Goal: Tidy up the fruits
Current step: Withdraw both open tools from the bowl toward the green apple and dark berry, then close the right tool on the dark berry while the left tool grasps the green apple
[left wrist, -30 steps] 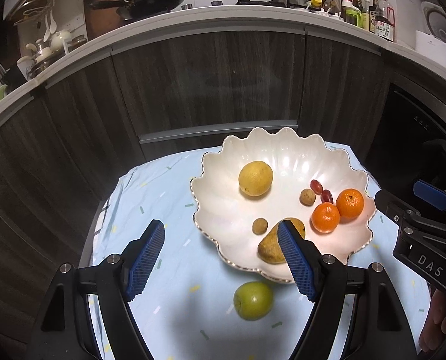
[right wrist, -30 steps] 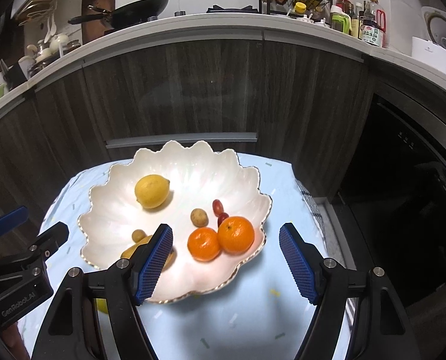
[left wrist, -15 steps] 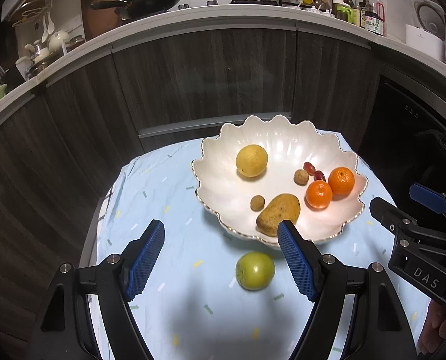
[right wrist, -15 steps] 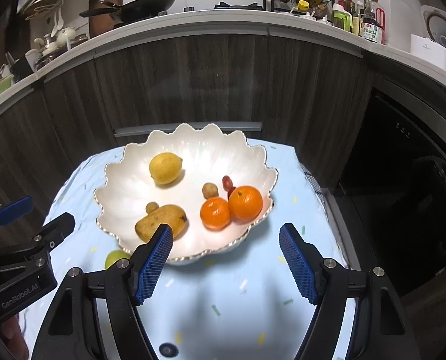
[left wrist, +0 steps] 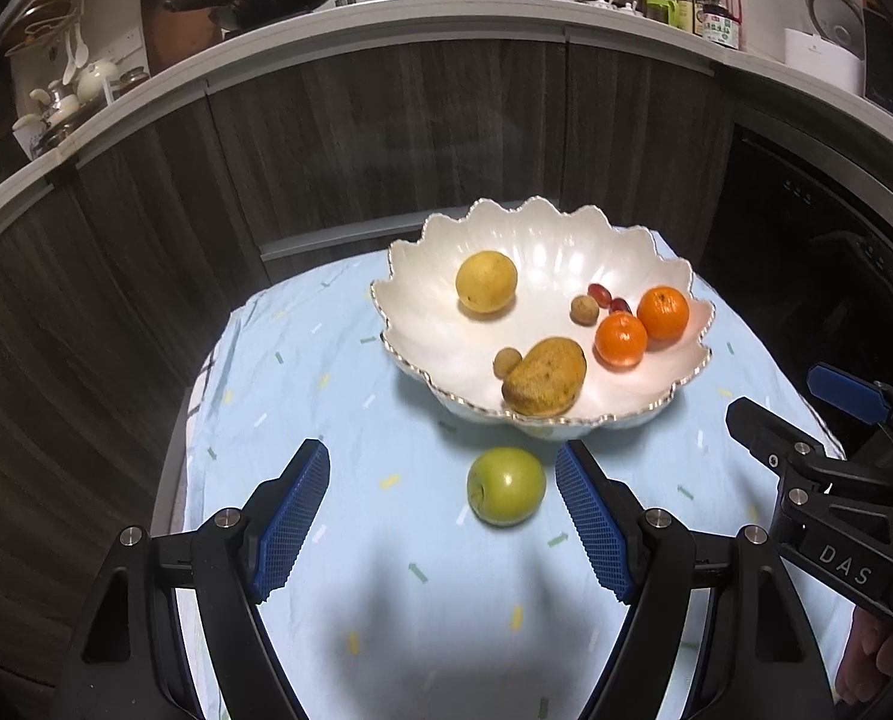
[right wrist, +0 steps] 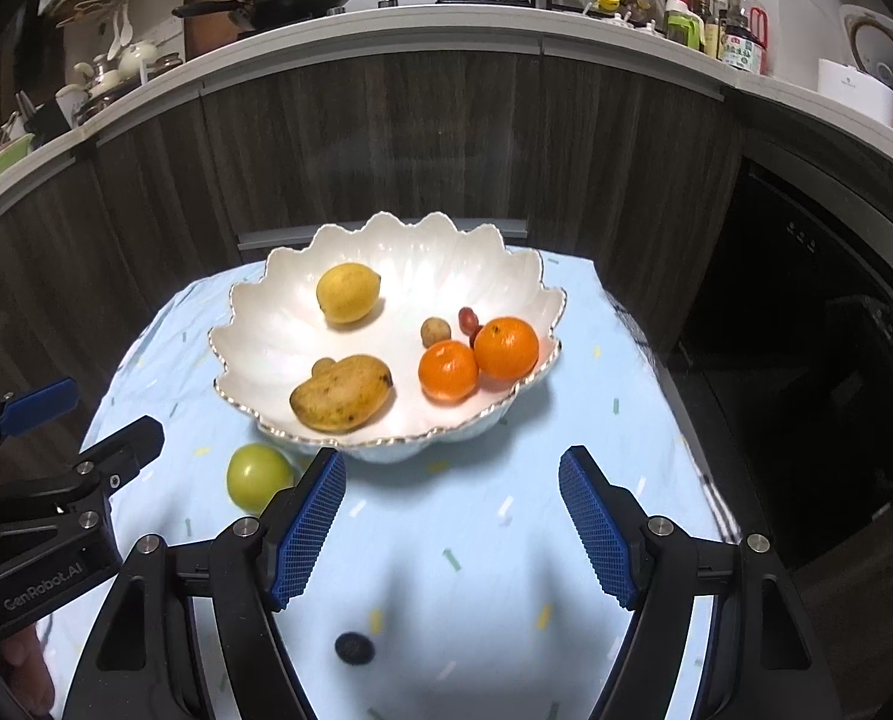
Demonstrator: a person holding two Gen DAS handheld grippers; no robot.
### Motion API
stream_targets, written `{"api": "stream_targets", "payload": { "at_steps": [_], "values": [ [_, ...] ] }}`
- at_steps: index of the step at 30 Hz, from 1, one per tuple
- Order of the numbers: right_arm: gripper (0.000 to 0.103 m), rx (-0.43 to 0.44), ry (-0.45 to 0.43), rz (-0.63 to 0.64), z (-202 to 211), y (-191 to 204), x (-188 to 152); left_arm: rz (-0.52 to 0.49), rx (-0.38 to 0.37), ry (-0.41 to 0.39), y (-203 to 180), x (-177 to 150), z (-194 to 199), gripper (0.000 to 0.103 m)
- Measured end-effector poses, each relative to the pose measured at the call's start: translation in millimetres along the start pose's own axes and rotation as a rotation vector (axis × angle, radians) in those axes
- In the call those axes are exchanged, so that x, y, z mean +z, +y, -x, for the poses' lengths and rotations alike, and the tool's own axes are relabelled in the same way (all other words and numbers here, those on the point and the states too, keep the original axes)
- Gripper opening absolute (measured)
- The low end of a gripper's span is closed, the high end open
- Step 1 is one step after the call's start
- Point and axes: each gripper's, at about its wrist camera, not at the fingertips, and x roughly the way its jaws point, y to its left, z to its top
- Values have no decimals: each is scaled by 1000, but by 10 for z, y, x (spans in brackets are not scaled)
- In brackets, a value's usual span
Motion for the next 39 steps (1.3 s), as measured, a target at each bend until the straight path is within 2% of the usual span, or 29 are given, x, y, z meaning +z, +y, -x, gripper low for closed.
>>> {"api": "stream_targets", "payload": {
  "at_steps": [17, 27, 29, 34, 39],
  "values": [
    [74, -20, 85, -15, -80, 251, -453, -60, -35, 25, 109, -288, -107, 77],
    [73, -5, 161, 23, -209, 404, -704, -52, -54, 53, 126, -454, -188, 77],
    [71, -5, 172, 24, -237, 414, -728, -46, -52, 60, 137, -488, -203, 77],
    [52, 19, 212, 26, -310, 434, -794, -31, -56, 68, 148, -538, -225, 77],
    [45, 36, 239, 29, -363, 459, -859, -23, -59, 68, 145, -561, -225, 77]
  ]
}}
